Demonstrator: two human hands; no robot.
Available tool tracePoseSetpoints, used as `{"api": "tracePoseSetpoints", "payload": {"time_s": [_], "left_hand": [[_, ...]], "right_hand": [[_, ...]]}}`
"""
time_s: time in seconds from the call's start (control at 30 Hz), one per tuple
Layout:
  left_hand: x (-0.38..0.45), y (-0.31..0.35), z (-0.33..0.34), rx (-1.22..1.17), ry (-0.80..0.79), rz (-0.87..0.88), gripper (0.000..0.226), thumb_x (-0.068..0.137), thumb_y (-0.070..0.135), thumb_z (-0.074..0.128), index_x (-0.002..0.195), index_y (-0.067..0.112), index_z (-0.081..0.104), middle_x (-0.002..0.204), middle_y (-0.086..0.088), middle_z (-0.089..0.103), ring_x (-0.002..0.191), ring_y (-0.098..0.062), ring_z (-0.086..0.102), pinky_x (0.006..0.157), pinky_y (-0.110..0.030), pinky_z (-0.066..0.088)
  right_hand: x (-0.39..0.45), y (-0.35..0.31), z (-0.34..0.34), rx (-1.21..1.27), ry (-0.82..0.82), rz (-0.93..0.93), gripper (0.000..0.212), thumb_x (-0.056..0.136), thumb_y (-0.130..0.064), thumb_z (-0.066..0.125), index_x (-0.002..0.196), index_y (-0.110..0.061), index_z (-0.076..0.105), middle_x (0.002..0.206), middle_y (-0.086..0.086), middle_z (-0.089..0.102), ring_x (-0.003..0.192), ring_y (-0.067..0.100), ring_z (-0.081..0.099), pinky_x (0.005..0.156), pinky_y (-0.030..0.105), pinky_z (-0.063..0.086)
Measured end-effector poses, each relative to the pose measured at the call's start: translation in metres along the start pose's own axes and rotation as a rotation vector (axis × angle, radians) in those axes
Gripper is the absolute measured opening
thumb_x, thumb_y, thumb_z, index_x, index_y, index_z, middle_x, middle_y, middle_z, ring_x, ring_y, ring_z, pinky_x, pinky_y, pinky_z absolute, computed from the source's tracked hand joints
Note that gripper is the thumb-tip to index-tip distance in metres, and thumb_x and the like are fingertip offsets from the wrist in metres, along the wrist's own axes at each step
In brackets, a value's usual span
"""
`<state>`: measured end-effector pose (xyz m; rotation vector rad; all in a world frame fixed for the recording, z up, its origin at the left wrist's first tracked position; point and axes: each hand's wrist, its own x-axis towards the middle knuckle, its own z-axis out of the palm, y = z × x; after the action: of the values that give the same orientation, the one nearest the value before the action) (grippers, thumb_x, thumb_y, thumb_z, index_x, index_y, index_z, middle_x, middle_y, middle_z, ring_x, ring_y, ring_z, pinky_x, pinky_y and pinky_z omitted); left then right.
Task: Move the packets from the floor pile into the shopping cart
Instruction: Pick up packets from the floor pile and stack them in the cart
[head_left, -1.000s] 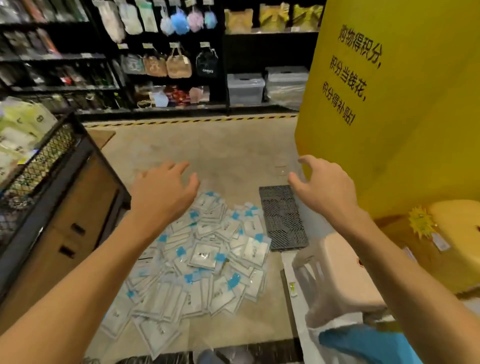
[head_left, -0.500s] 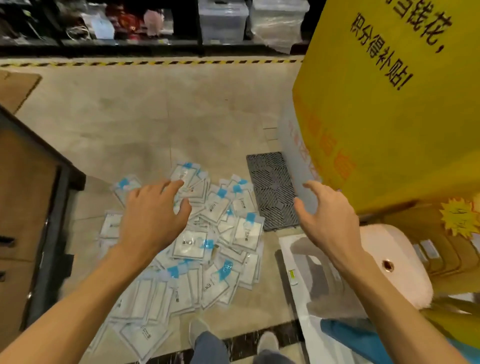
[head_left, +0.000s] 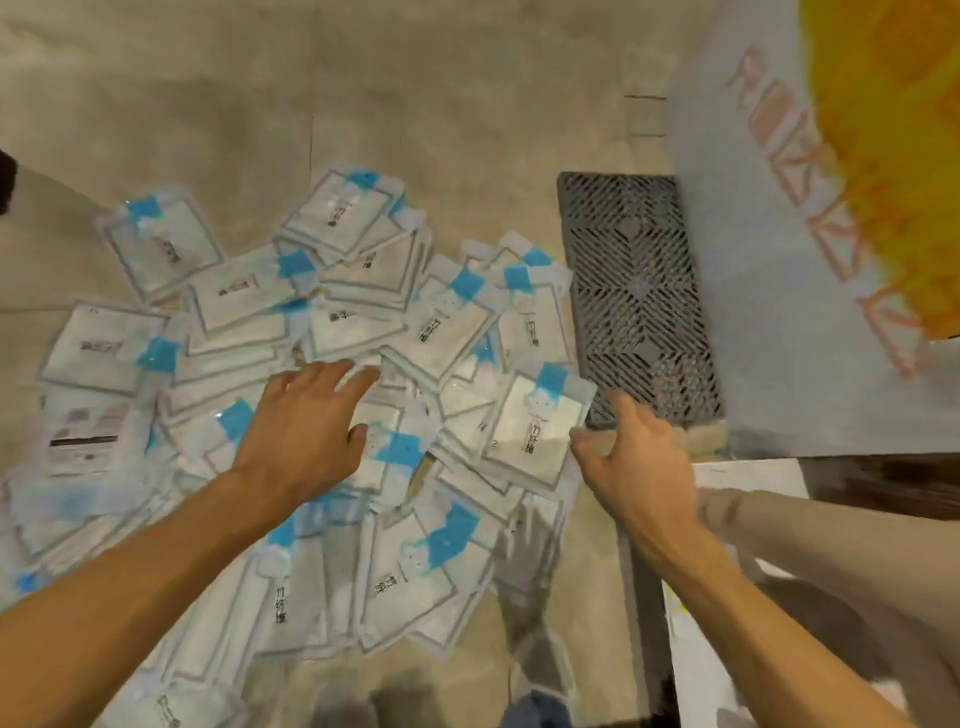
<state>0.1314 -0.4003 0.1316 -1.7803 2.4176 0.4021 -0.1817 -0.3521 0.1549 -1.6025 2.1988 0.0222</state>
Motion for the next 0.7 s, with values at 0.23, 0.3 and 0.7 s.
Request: {"api": "tracePoseSetpoints", "payload": {"time_s": [0.23, 0.3, 0.7], "left_hand": [[0.084, -0.064, 0.188, 0.057, -0.224, -0.018, 0.087, 0.084, 0.015, 0.078, 0.158, 0.022, 0.032, 0.16, -0.009, 0.037, 0.145, -0.033, 0.036, 0.114, -0.052, 0.027], [0.1, -0.079, 0.227, 0.102, -0.294, -0.039, 0.096, 0.082, 0.027, 0.081, 0.16, 0.024, 0.024, 0.164, -0.006, 0.03, 0.149, -0.029, 0.029, 0.117, -0.051, 0.022], [0.131, -0.088, 0.268, 0.323, -0.411, 0.006, 0.079, 0.062, 0.069, 0.083, 0.115, 0.022, 0.049, 0.114, -0.001, 0.06, 0.1, -0.023, 0.048, 0.088, -0.038, 0.034]], "right_hand": [[0.097, 0.071, 0.198, 0.103, -0.081, 0.161, 0.071, 0.092, -0.048, 0.072, 0.142, -0.006, 0.043, 0.136, 0.02, 0.056, 0.124, 0.041, 0.055, 0.094, 0.05, 0.048], [0.119, 0.089, 0.236, 0.167, -0.059, 0.253, 0.082, 0.085, -0.052, 0.078, 0.14, -0.004, 0.041, 0.138, 0.019, 0.054, 0.126, 0.041, 0.054, 0.095, 0.05, 0.048], [0.165, 0.122, 0.316, 0.876, 0.038, 0.649, 0.094, 0.056, -0.039, 0.102, 0.131, -0.005, 0.056, 0.121, 0.006, 0.069, 0.109, 0.022, 0.067, 0.098, 0.04, 0.057]]}}
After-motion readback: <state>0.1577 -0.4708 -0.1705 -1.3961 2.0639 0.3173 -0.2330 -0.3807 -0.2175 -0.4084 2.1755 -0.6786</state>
